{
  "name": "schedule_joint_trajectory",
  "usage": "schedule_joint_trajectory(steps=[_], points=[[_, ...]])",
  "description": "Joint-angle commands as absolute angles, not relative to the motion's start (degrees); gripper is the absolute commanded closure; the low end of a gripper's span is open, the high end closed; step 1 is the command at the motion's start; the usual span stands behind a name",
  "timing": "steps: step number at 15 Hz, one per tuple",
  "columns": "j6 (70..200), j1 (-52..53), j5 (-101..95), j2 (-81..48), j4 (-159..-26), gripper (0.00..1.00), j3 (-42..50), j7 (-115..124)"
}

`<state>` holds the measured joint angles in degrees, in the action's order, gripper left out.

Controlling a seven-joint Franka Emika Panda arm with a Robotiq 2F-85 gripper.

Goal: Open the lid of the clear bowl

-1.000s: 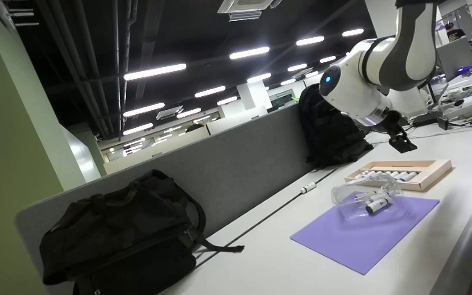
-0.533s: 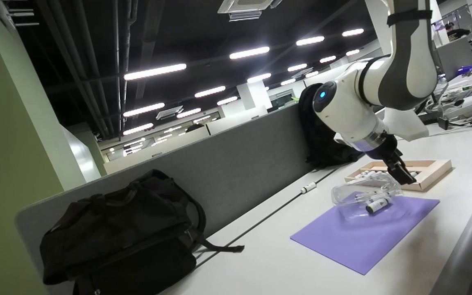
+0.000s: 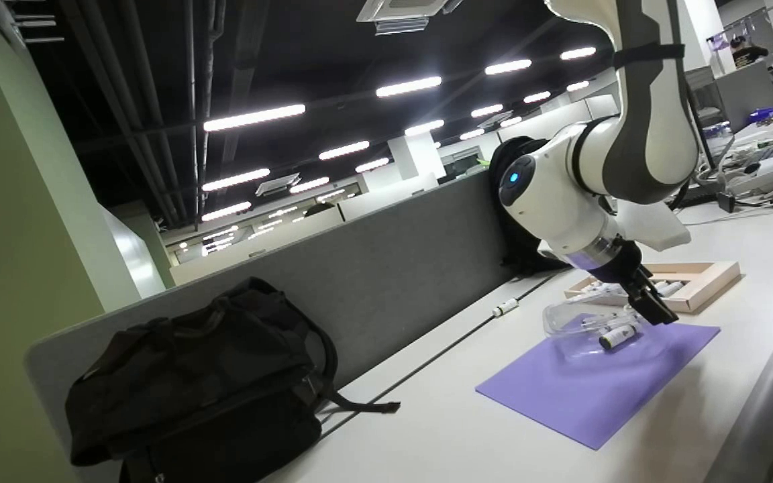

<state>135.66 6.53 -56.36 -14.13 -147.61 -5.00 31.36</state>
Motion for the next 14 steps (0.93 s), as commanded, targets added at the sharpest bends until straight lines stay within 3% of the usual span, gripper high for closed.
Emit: schedule_joint_trajectory(steps=[1, 14], points=[[134.94, 7.23, -54.74, -14.62, -146.14, 0.0, -4.75, 29.51], [129.86, 7.76, -51.93, -14.54, -143.27, 0.0, -3.83, 27.26]])
